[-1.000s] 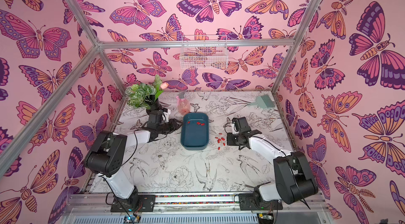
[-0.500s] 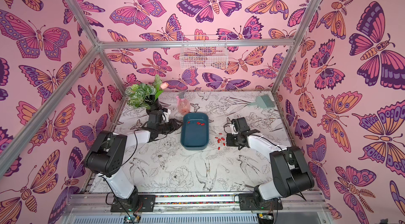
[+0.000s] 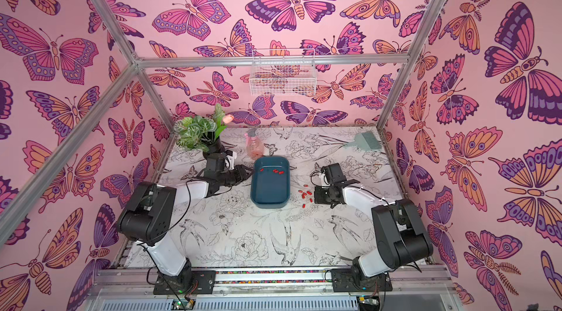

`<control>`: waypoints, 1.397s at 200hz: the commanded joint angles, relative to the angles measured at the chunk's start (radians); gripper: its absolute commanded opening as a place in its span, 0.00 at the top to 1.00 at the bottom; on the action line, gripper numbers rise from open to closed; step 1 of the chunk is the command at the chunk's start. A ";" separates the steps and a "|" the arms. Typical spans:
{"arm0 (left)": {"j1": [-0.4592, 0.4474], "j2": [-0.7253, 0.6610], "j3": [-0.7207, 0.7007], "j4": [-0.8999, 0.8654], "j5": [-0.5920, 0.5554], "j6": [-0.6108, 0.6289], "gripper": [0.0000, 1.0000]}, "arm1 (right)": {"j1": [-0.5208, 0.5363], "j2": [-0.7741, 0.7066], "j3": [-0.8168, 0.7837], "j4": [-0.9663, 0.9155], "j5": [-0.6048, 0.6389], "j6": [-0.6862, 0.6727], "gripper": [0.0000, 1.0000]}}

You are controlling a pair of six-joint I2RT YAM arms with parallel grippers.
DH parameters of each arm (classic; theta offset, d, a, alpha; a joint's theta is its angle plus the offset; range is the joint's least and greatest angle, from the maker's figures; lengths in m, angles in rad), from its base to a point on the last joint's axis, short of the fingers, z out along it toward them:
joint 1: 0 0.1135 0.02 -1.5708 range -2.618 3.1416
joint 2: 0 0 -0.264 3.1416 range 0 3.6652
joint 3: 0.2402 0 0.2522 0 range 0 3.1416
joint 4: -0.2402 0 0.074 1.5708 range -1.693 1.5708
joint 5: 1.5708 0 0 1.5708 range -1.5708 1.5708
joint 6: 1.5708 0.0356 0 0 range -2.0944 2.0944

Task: Take the screw protection sleeves out of the storage box
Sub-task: Place the screw protection sleeve at the center of the board.

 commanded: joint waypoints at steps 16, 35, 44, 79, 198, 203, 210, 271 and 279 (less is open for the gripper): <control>0.005 0.022 0.010 0.014 0.018 -0.001 0.56 | -0.012 0.029 0.021 -0.006 -0.023 -0.022 1.00; 0.007 0.021 0.010 0.013 0.018 0.000 0.56 | -0.014 0.039 0.027 -0.009 -0.028 -0.022 1.00; 0.006 0.020 0.010 0.014 0.017 -0.001 0.56 | -0.013 0.041 0.027 -0.011 -0.030 -0.022 1.00; 0.007 0.022 0.011 0.013 0.018 -0.002 0.56 | -0.012 0.043 0.030 -0.013 -0.033 -0.024 0.95; 0.007 0.022 0.010 0.014 0.019 -0.002 0.56 | -0.016 -0.007 0.018 -0.021 -0.010 -0.017 0.76; 0.007 0.021 0.010 0.013 0.019 -0.001 0.56 | -0.016 -0.014 0.016 -0.023 -0.008 -0.016 0.75; 0.007 0.022 0.010 0.012 0.018 -0.001 0.56 | -0.016 -0.026 0.015 -0.024 -0.004 -0.014 0.75; 0.007 0.021 0.010 0.013 0.019 -0.003 0.56 | -0.016 -0.146 0.002 -0.040 0.017 0.001 0.73; 0.007 0.022 0.010 0.013 0.021 -0.001 0.56 | -0.015 -0.162 0.004 -0.043 0.017 0.004 0.72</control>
